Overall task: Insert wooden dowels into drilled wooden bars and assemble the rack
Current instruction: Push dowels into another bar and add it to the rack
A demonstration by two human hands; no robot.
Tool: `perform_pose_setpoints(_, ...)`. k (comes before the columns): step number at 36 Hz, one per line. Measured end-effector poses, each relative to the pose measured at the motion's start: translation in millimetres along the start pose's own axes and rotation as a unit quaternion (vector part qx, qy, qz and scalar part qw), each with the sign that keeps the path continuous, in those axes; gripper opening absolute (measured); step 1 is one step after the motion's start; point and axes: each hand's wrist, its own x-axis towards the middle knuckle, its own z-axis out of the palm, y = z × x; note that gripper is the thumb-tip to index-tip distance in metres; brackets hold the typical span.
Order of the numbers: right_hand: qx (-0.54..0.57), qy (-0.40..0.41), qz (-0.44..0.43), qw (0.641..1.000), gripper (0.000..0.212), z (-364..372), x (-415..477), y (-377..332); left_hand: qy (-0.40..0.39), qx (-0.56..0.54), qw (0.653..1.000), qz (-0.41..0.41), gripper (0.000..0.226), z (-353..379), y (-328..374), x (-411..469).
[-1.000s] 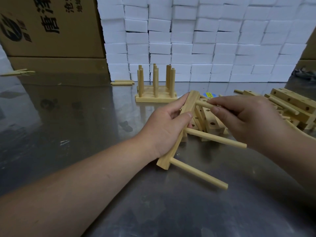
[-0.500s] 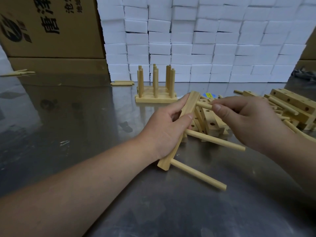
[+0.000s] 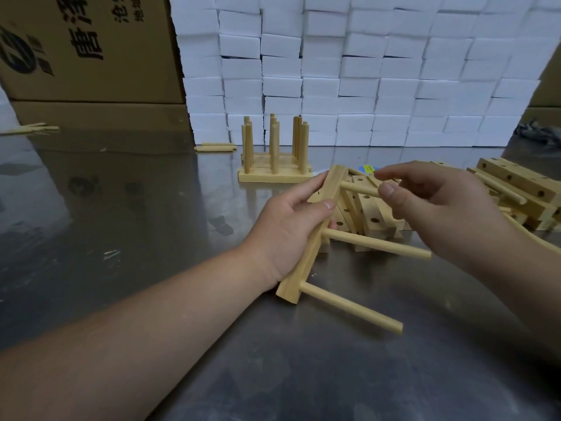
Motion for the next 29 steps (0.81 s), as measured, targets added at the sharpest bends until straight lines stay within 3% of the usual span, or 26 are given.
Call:
perform_pose_setpoints(9,0.019,0.009,-0.021,1.000,0.024,3.0,0.0,1.5,-0.021,-0.040,0.998,-0.033,0.032,-4.4,0.5,1.4)
perform_pose_setpoints(19,0.005,0.001,-0.020,1.000,0.022,4.2,0.7,4.5,-0.042,-0.032,0.998,-0.042,0.028,-7.7,-2.7,3.0)
perform_pose_setpoints(24,-0.036,0.004,-0.024,0.999,0.016,3.3,0.8,4.8,-0.042,-0.025,0.998,-0.042,0.025,-8.7,-3.6,3.5)
perform_pose_setpoints(29,-0.131,-0.009,-0.053,0.990,0.025,-0.4,2.5,0.4,-0.052,-0.015,0.998,-0.044,0.028,-8.9,-2.3,3.1)
